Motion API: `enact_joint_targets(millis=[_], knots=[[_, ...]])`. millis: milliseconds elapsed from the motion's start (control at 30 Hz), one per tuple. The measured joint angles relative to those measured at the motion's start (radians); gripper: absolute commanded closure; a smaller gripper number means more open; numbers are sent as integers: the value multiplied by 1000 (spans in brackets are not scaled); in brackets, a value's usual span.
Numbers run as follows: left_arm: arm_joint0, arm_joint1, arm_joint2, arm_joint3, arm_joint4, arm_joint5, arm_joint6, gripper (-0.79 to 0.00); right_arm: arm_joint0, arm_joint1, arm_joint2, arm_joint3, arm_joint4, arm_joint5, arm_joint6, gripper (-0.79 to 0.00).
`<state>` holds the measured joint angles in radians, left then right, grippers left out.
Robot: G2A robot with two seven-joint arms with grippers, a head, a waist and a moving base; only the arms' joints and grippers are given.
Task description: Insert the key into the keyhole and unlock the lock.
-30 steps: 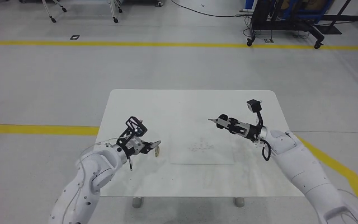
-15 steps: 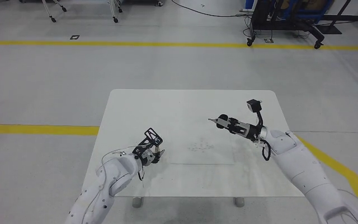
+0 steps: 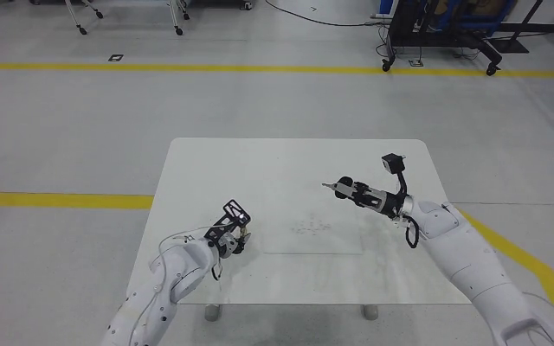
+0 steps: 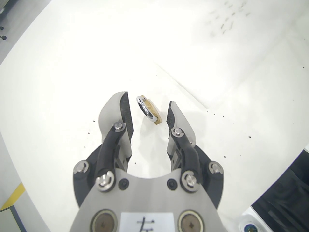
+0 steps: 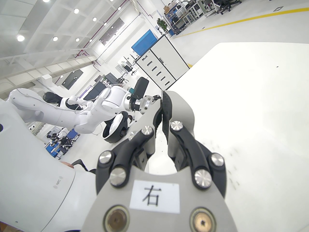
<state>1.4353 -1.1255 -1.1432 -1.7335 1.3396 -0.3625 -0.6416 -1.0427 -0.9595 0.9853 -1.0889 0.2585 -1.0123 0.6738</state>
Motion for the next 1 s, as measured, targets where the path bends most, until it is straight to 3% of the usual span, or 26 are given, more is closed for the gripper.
enact_joint_targets(millis=[67,133,767,1000], knots=[[-14,-2,12,15,0,-7,-5,-200,0,0,0,0,0,0,0,0],[-26,-4,21,24,-1,-9,-8,0,0,0,0,0,0,0,0,0],[-47,-8,49,48,58,12,-6,0,0,0,0,0,0,0,0,0],[-37,-12,-1,49,-55,75,80,0,0,0,0,0,0,0,0,0]])
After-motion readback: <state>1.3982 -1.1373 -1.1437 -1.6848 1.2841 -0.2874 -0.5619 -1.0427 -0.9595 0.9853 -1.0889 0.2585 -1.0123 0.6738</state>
